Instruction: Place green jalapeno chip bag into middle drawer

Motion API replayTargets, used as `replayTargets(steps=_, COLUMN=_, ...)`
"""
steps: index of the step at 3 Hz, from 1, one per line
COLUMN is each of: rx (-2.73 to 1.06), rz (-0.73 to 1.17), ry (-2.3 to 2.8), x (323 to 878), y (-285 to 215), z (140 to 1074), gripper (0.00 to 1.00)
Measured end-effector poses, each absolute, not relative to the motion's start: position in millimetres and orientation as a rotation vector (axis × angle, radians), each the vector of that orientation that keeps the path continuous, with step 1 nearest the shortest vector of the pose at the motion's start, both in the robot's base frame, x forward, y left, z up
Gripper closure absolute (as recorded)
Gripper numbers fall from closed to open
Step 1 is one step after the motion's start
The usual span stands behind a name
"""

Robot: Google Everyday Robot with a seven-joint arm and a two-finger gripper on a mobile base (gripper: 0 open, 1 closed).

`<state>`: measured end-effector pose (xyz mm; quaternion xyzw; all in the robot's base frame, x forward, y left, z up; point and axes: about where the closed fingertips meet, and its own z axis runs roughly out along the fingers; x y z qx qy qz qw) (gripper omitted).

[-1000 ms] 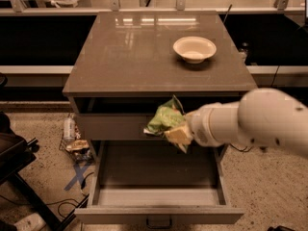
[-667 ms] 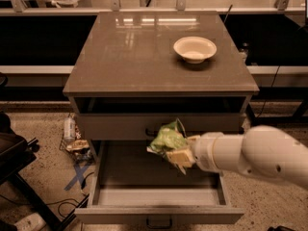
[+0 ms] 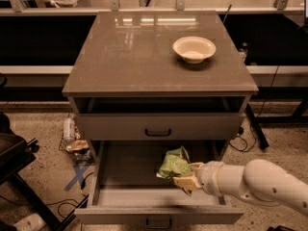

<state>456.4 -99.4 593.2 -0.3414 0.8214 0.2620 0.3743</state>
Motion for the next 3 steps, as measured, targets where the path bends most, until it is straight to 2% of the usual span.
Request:
replayTargets(steps=2, rx=-0.904, rz=0.729, ry=2.143, x=490, y=-82, z=516, gripper=1.00)
replayTargets(steps=3, rx=-0.910, rz=0.738, ry=2.143, x=491, y=-77, z=513, gripper=0.86)
